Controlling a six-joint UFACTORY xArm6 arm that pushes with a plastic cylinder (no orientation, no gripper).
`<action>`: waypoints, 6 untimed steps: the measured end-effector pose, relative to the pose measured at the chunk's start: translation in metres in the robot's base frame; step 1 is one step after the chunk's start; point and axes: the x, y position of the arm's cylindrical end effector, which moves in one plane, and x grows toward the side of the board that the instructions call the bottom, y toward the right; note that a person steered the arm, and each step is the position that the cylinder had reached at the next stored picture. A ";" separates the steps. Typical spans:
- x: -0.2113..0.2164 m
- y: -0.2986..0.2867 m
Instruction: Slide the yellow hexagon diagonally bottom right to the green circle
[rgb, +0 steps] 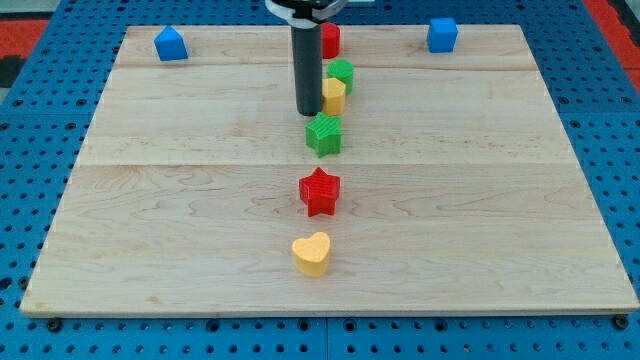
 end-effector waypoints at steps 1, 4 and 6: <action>-0.005 -0.025; -0.036 -0.002; -0.028 0.066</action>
